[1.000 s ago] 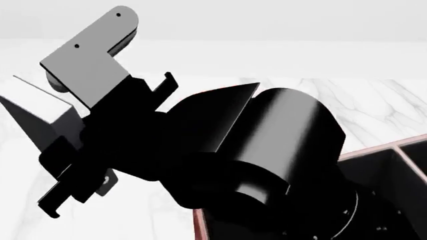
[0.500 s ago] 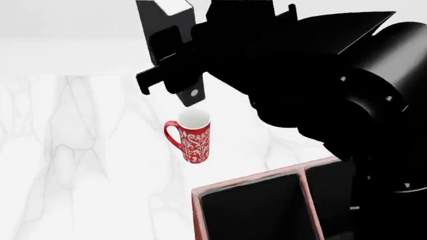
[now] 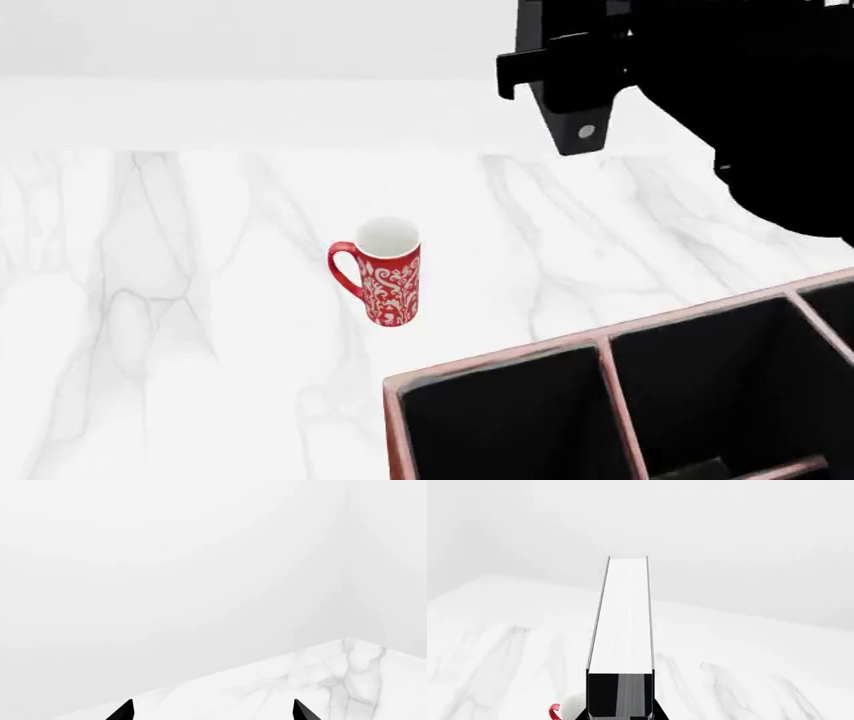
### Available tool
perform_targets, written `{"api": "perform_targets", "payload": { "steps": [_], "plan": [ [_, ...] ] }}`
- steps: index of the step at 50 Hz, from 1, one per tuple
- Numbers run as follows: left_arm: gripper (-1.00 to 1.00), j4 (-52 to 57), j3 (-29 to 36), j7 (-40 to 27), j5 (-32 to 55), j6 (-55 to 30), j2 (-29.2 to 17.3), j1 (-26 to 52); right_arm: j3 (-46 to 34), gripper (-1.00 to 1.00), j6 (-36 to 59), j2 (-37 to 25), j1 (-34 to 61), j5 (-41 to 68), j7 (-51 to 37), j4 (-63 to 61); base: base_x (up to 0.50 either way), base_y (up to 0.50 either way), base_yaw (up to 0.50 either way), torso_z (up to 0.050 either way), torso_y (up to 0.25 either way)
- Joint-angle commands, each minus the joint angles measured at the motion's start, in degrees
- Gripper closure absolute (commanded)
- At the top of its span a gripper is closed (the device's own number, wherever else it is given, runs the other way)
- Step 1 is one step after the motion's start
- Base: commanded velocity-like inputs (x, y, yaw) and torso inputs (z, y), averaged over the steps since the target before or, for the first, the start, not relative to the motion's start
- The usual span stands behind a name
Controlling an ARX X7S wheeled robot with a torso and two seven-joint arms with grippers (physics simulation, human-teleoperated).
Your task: Pick up the book and place it in the right compartment of the caddy.
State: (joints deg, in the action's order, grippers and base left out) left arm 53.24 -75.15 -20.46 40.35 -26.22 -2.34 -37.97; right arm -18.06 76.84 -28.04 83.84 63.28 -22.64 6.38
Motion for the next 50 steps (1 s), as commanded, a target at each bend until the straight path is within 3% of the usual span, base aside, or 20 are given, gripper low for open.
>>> {"api": "perform_targets", "payload": {
  "steps": [1, 26, 35, 50],
  "plan": [
    [-1.00, 0.10, 0.07, -0.17, 0.10, 0.01, -0.08, -0.16, 5.72, 1.00, 0.60, -4.89, -0.75, -0.21, -3.43, -1.48, 0.00, 0.00, 0.00, 0.000, 0.000],
    [-1.00, 0.31, 1.55, -0.54, -0.55, -0.15, -0.47, 0.12, 13.41, 1.00, 1.56, -13.47, -6.63, 2.89, -9.03, -4.92, 0.00, 0.00, 0.00, 0.000, 0.002],
    [-1.00, 0.15, 1.65, -0.46, -0.56, 0.04, -0.52, 0.09, 18.14, 1.00, 4.32, -14.71, -8.12, 5.72, -16.48, -6.63, 0.00, 0.00, 0.00, 0.000, 0.001],
    [-1.00, 0.47, 0.94, -0.96, 0.71, 0.49, -0.40, 0.28, 21.05, 1.00, 3.48, -19.11, -14.29, 4.96, -20.62, -7.30, 0.00, 0.00, 0.00, 0.001, 0.001]
  ]
}}
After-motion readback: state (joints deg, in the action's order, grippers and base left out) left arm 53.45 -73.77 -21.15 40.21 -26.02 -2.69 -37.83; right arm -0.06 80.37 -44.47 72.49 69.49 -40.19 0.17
